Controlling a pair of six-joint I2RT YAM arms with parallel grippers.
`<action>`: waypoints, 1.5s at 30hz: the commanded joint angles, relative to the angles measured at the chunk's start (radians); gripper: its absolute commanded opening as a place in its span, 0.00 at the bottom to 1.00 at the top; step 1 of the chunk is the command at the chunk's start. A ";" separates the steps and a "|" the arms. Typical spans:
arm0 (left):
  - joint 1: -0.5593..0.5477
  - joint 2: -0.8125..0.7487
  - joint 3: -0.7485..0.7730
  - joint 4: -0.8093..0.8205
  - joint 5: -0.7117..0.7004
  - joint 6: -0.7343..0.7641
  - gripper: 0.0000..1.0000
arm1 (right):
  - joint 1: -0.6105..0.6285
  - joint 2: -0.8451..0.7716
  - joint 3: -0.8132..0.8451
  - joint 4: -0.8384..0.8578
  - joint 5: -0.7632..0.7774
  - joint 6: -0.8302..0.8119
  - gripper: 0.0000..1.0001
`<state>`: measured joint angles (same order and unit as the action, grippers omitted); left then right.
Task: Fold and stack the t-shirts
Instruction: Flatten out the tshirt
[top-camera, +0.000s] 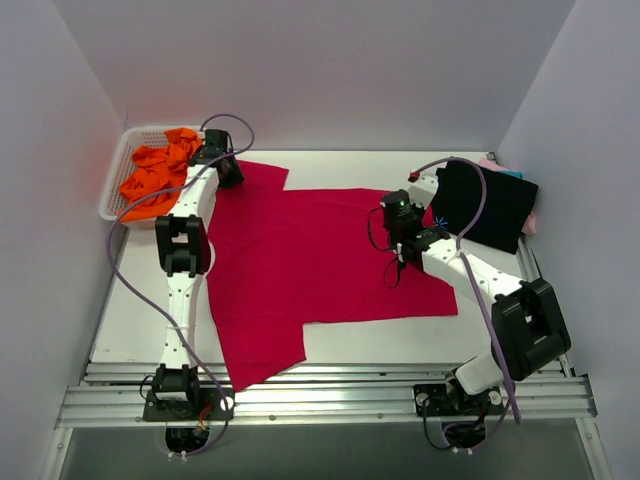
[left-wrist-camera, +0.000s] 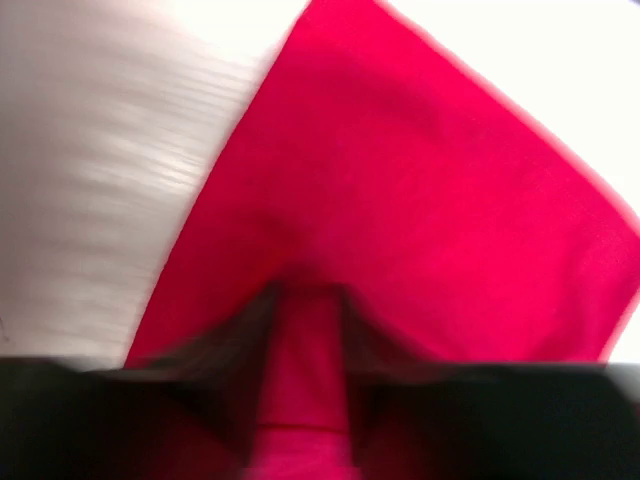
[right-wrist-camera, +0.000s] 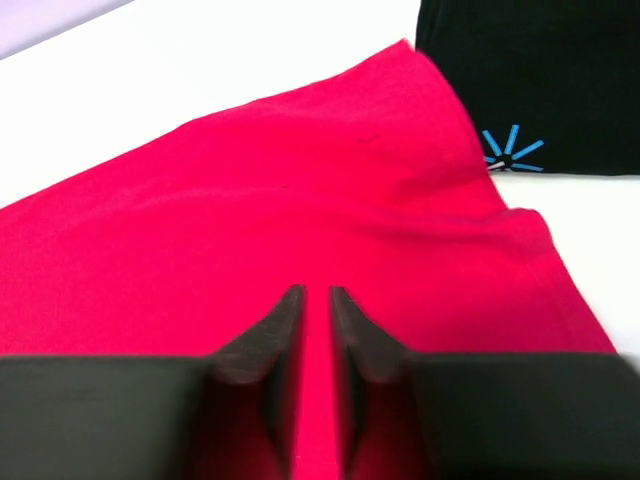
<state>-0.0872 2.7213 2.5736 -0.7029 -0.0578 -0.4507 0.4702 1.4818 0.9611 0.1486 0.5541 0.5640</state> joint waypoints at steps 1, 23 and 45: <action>0.039 -0.129 -0.080 0.081 -0.109 -0.014 0.51 | -0.021 0.024 -0.005 0.074 0.020 -0.038 0.19; -0.051 -1.296 -1.348 1.194 0.410 -0.164 0.94 | -0.117 -0.344 -0.073 0.114 -0.335 0.044 1.00; -1.324 -1.511 -1.808 -0.467 -0.734 -1.369 0.94 | 0.260 -0.658 -0.275 -0.399 0.113 0.283 1.00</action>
<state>-1.3052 1.1351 0.8268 -0.9329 -0.7837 -1.4220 0.7078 0.8257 0.6945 -0.2031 0.6285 0.7982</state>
